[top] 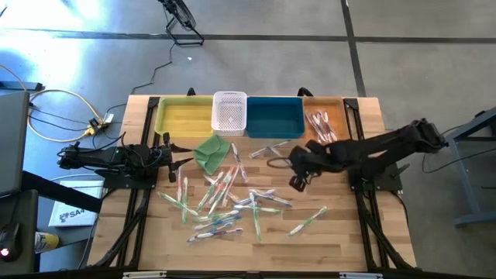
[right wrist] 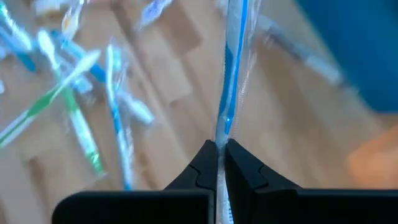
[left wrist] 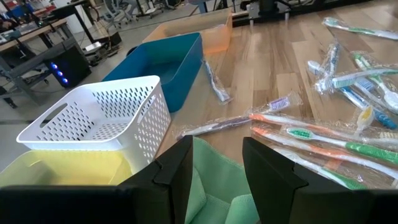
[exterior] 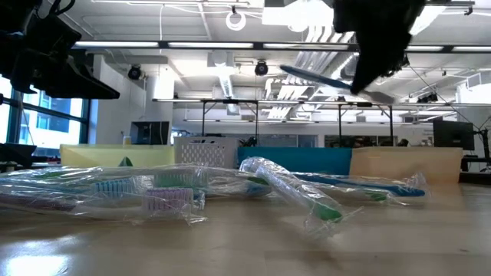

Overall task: Pick & Place Toothbrushes
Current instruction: Put the blue toothbrush into the blue bin

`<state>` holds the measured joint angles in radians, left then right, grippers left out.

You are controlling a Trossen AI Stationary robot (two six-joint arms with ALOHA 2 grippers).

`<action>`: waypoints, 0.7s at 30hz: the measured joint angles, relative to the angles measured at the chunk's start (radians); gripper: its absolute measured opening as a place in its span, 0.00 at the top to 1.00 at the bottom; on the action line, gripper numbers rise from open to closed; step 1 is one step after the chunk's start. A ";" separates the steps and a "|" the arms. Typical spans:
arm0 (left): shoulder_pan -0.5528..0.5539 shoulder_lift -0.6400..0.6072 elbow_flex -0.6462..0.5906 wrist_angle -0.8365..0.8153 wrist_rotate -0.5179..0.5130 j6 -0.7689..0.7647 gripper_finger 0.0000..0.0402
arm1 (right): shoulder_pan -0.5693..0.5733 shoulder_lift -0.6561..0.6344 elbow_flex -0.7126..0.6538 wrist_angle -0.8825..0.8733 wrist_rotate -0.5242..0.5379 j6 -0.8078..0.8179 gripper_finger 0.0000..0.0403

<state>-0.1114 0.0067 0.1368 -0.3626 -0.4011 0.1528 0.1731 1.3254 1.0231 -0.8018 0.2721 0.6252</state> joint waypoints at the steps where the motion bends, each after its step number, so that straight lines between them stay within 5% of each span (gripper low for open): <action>1: 0.000 0.000 0.000 0.000 0.000 0.000 0.66 | -0.020 0.000 0.011 -0.003 0.009 -0.032 0.99; 21: 0.000 0.000 0.000 0.001 0.000 0.000 0.66 | -0.449 0.021 0.082 0.057 -0.017 -0.532 0.99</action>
<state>-0.1112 0.0067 0.1368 -0.3618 -0.4012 0.1533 -0.2756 1.3469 1.1053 -0.7447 0.2555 0.0934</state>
